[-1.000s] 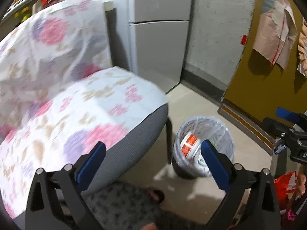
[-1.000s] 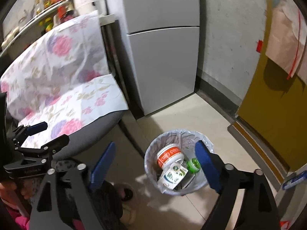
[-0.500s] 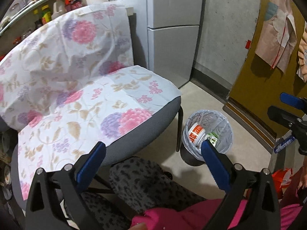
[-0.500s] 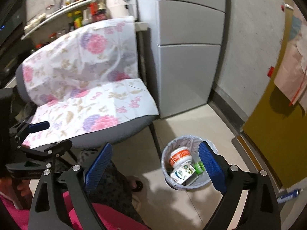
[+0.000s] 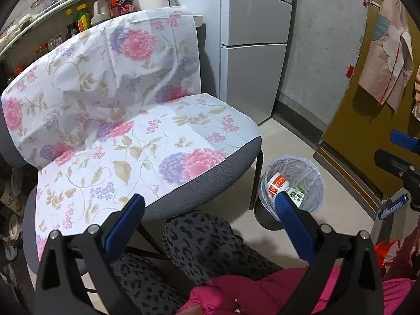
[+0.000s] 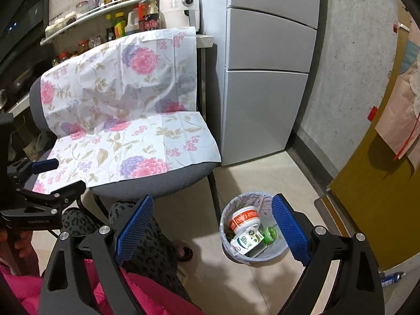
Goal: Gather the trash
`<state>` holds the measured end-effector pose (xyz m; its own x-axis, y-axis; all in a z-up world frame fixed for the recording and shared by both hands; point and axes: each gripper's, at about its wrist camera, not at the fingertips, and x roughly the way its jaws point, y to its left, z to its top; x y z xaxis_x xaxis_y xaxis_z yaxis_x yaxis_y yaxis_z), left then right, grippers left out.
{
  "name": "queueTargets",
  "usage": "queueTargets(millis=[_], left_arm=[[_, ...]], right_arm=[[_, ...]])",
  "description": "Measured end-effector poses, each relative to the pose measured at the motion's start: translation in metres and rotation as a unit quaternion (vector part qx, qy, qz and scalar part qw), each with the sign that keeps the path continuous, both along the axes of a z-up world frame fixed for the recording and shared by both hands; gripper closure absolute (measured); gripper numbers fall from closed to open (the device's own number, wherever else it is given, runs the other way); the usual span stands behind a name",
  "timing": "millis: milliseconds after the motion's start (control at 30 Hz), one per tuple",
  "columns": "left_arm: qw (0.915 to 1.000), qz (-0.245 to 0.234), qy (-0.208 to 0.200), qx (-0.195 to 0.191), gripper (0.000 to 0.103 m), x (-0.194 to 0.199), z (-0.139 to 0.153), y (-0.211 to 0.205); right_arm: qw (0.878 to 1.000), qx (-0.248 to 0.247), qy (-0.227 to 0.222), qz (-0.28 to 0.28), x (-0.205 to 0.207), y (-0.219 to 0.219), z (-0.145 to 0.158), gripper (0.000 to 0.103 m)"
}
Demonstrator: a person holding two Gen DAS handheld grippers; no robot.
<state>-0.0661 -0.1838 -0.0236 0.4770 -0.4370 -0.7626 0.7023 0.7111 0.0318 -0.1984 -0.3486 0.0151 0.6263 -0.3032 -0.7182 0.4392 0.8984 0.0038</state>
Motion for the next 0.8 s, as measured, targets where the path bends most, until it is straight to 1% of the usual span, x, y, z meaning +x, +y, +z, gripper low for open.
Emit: queueTargets(millis=[800], left_arm=[[1.0000, 0.004, -0.005, -0.003, 0.007, -0.0019, 0.0022, -0.0010]], right_arm=[[1.000, -0.001, 0.006, -0.003, 0.0014, -0.0058, -0.0060, 0.012]])
